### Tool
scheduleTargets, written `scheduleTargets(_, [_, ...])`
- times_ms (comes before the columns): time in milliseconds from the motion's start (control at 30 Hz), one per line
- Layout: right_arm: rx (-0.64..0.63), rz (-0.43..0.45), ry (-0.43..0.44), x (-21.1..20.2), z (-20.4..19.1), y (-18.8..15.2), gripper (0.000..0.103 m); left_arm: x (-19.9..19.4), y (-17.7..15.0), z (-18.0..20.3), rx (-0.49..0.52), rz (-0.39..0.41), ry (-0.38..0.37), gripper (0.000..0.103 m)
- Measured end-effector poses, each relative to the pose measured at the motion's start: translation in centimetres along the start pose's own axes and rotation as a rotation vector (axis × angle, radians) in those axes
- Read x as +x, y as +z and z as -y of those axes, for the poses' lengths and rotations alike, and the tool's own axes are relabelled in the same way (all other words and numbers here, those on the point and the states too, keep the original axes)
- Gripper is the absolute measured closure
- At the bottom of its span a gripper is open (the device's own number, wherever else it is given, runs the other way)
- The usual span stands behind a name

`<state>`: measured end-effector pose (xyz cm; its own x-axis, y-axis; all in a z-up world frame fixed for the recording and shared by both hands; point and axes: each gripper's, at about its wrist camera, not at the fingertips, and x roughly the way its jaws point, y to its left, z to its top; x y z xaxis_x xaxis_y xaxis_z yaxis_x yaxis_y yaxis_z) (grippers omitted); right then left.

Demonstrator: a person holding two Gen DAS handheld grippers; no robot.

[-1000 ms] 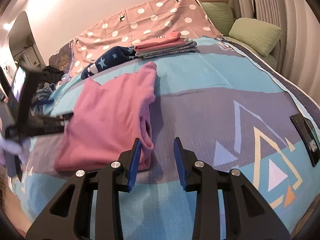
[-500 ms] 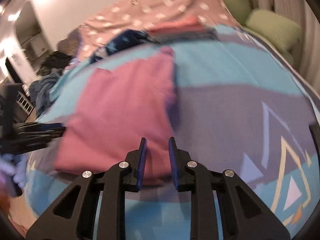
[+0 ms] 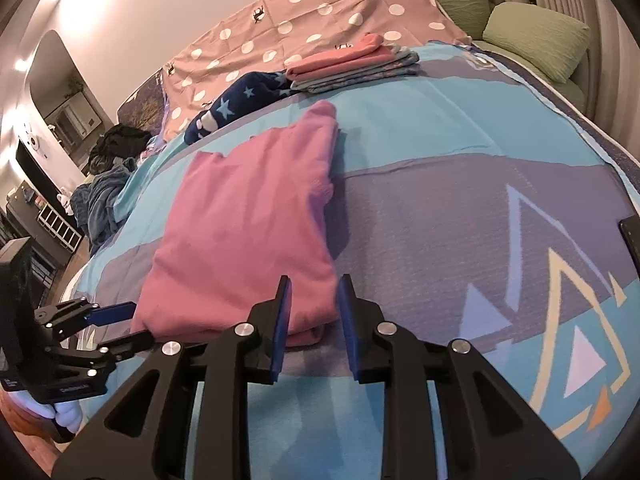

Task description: Fold small clothes

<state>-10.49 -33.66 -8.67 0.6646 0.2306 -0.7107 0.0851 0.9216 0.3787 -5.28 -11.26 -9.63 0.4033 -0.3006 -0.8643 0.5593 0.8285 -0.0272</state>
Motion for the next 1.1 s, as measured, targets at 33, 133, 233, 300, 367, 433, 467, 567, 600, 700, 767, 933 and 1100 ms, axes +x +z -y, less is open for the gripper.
scheduleTargets(33, [-0.003, 0.002, -0.001, 0.0, -0.1, -0.1, 0.075, 0.0, -0.2, -0.1, -0.006, -0.003, -0.002, 0.05])
scheduleTargets(133, [-0.035, 0.016, 0.006, -0.4, -0.7, -0.2, 0.074, -0.1, -0.6, -0.3, -0.009, 0.001, 0.008, 0.055])
scheduleTargets(233, [-0.098, 0.025, 0.063, -1.0, -1.9, -0.3, 0.074, -0.2, -0.6, -1.1, -0.046, 0.007, -0.044, 0.087])
scheduleTargets(300, [-0.14, 0.014, 0.135, -0.9, -3.1, -0.6, 0.074, -0.4, -0.6, -1.7, -0.084, 0.012, -0.078, 0.095])
scheduleTargets(367, [-0.164, -0.005, 0.183, -0.5, -4.1, -0.8, 0.074, -0.5, -0.9, -1.5, -0.078, 0.013, -0.06, 0.096])
scheduleTargets(433, [-0.2, -0.048, 0.083, 1.0, -4.7, -1.1, 0.074, -0.5, -1.3, -1.8, -0.098, -0.002, -0.06, 0.096])
scheduleTargets(467, [-0.211, -0.072, -0.012, 1.8, -4.4, -1.2, 0.074, -0.4, -1.5, -2.1, -0.106, -0.006, -0.065, 0.097])
scheduleTargets(567, [-0.163, -0.065, -0.032, 2.3, -2.3, -1.3, 0.078, -0.2, -2.3, -2.4, -0.117, -0.021, -0.074, 0.097])
scheduleTargets(600, [-0.146, -0.066, -0.023, 1.8, -2.1, -1.1, 0.078, -0.2, -2.4, -2.2, -0.103, -0.02, -0.066, 0.097])
scheduleTargets(700, [-0.156, -0.03, -0.042, 0.5, -2.2, -0.5, 0.077, -1.2, -2.5, -1.9, -0.079, -0.022, -0.063, 0.097])
scheduleTargets(767, [-0.151, -0.004, -0.02, -0.2, -2.2, 0.0, 0.077, -2.1, -2.2, -2.0, -0.082, -0.005, -0.075, 0.097])
scheduleTargets(933, [-0.152, 0.04, 0.063, -0.3, -2.8, 1.5, 0.076, -4.6, 0.5, -1.5, -0.048, 0.125, -0.111, 0.097])
scheduleTargets(1100, [-0.124, -0.03, 0.111, 3.3, -2.0, 1.8, 0.074, 1.9, 1.1, -2.0, -0.111, -0.036, -0.131, 0.097])
